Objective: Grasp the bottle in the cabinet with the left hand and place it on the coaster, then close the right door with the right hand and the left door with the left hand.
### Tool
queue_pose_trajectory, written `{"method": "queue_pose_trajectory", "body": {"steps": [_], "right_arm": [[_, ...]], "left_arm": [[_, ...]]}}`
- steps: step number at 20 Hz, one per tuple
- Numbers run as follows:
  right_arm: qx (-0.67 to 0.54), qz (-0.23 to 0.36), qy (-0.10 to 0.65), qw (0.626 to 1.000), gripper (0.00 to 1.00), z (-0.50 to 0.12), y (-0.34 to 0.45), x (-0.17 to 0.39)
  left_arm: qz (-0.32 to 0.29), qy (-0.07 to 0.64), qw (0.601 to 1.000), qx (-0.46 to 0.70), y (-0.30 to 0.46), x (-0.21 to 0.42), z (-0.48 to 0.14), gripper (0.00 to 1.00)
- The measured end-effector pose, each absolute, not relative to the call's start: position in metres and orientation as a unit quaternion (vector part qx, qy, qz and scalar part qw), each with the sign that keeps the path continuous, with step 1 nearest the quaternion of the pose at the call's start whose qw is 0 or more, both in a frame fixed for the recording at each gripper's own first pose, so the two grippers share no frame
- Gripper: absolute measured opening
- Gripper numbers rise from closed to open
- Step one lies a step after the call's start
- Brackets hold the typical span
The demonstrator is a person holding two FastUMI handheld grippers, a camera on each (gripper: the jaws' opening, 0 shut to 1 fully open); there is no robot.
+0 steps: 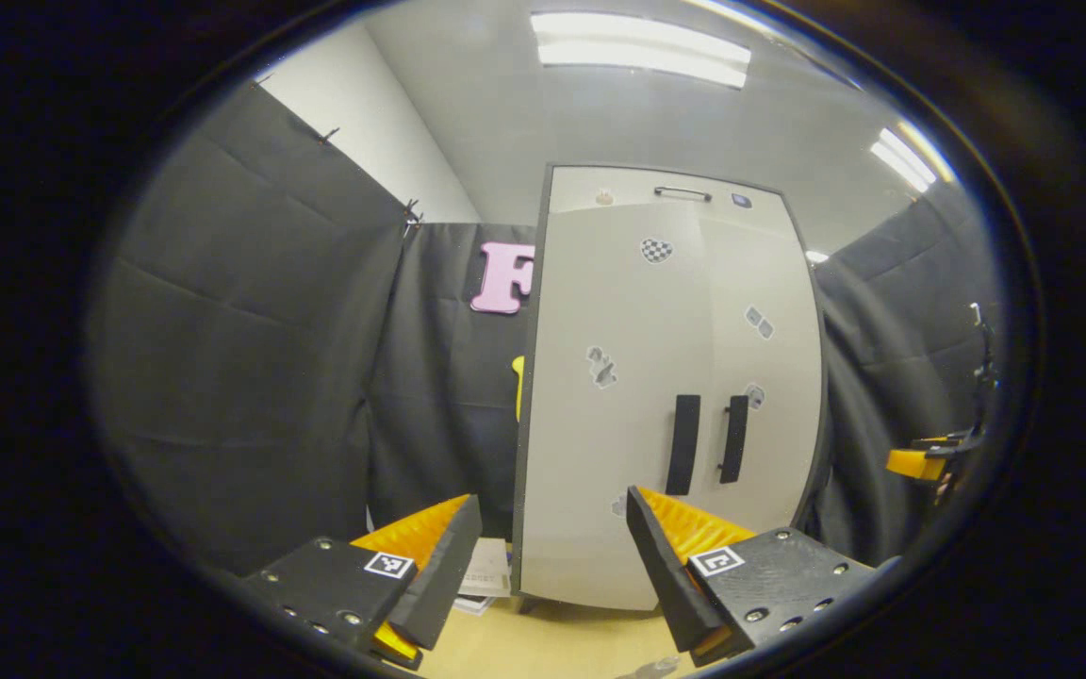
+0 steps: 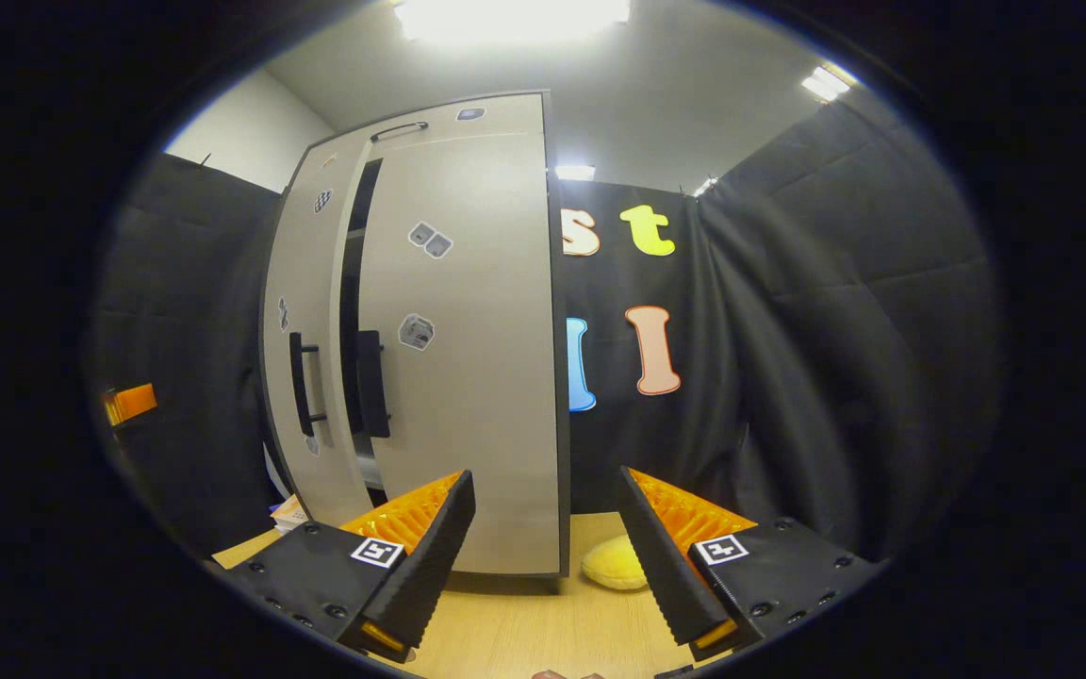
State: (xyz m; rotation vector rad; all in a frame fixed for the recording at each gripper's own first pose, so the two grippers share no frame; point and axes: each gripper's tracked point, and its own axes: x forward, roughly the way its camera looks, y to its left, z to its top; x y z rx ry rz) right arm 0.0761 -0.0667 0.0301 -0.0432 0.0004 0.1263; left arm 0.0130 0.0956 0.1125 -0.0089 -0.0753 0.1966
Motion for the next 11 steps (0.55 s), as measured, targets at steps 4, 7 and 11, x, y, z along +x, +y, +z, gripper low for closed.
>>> {"method": "queue_pose_trajectory", "body": {"steps": [4,7,11], "right_arm": [[-0.029,0.069,0.027,0.997,0.96,0.016,-0.054,0.062],[-0.042,0.067,0.016,0.997,0.96,0.022,-0.051,0.059],[-0.027,0.069,0.018,0.997,0.96,0.024,-0.045,0.055]], "left_arm": [[0.097,-0.03,0.995,-0.005,0.098,0.01,0.108,0.9],[0.097,-0.036,0.995,0.007,0.104,0.008,0.112,0.9],[0.1,-0.041,0.994,-0.026,0.111,0.005,0.111,0.9]]}}
